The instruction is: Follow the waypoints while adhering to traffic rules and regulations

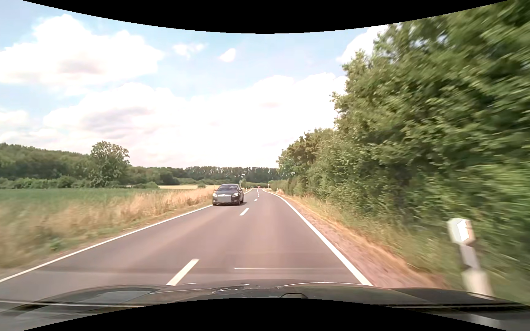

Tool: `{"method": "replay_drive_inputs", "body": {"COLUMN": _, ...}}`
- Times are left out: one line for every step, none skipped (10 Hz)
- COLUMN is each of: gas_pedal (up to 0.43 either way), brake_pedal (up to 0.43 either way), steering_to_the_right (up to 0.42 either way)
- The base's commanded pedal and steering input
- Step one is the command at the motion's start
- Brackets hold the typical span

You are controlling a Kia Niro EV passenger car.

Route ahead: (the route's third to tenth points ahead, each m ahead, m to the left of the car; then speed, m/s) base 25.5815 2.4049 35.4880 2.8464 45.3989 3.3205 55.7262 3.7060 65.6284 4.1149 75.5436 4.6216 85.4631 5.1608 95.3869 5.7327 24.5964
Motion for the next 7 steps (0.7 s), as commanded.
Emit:
{"method": "replay_drive_inputs", "body": {"gas_pedal": 0.000, "brake_pedal": 0.012, "steering_to_the_right": -0.002}}
{"method": "replay_drive_inputs", "body": {"gas_pedal": 0.000, "brake_pedal": 0.079, "steering_to_the_right": -0.003}}
{"method": "replay_drive_inputs", "body": {"gas_pedal": 0.000, "brake_pedal": 0.116, "steering_to_the_right": -0.005}}
{"method": "replay_drive_inputs", "body": {"gas_pedal": 0.000, "brake_pedal": 0.152, "steering_to_the_right": -0.006}}
{"method": "replay_drive_inputs", "body": {"gas_pedal": 0.000, "brake_pedal": 0.177, "steering_to_the_right": -0.006}}
{"method": "replay_drive_inputs", "body": {"gas_pedal": 0.000, "brake_pedal": 0.189, "steering_to_the_right": -0.007}}
{"method": "replay_drive_inputs", "body": {"gas_pedal": 0.000, "brake_pedal": 0.195, "steering_to_the_right": -0.007}}
